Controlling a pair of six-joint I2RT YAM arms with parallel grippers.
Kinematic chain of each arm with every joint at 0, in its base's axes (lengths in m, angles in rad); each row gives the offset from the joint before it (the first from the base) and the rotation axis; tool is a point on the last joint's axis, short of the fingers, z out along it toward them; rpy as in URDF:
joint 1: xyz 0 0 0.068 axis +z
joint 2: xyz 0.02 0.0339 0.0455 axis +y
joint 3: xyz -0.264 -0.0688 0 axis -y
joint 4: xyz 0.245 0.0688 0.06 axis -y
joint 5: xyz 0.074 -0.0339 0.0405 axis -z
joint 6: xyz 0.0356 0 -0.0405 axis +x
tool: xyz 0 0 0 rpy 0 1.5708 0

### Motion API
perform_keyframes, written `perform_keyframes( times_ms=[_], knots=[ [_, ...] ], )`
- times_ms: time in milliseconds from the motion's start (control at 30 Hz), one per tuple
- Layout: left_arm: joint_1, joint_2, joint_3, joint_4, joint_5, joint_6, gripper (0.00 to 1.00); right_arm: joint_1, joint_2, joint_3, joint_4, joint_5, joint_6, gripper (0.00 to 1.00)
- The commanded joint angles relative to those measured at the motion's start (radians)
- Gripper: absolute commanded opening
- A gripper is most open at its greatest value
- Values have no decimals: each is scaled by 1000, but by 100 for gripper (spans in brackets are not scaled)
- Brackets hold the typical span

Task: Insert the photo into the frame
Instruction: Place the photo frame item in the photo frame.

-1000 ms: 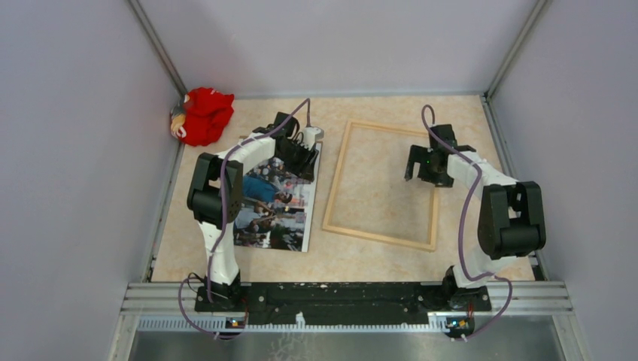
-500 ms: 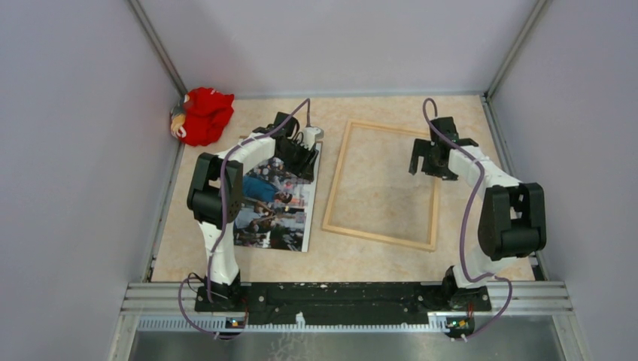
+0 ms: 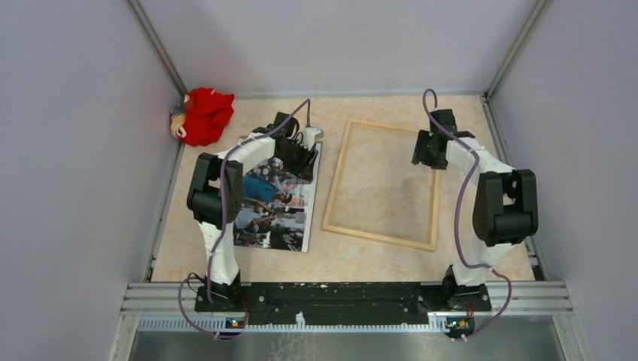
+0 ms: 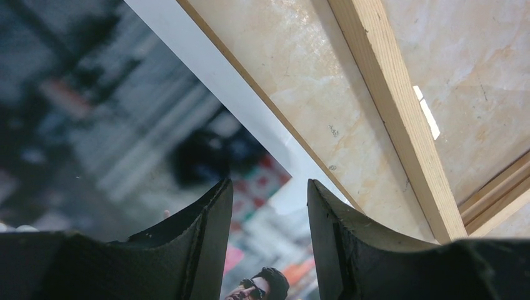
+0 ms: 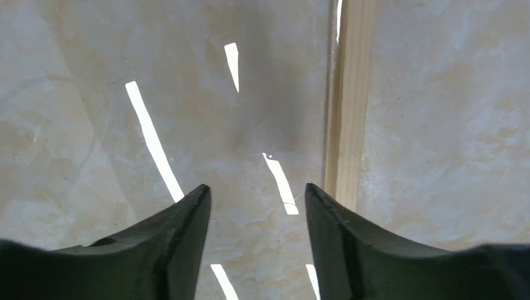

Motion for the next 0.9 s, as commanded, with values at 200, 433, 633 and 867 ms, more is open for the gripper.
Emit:
perform_keyframes(
  times_ms=[200, 433, 633, 867],
  knots=[
    [159, -122, 135, -118, 27, 76, 66, 266, -13, 239, 15, -13, 38, 72],
    [377, -182, 187, -212, -22, 171, 84, 420, 124, 432, 117, -277, 138, 99],
    [512, -209, 47, -147, -182, 212, 84, 483, 287, 548, 149, -298, 225, 99],
    [552, -237, -140, 22, -333, 257, 78, 560, 443, 629, 85, -218, 249, 99]
  ],
)
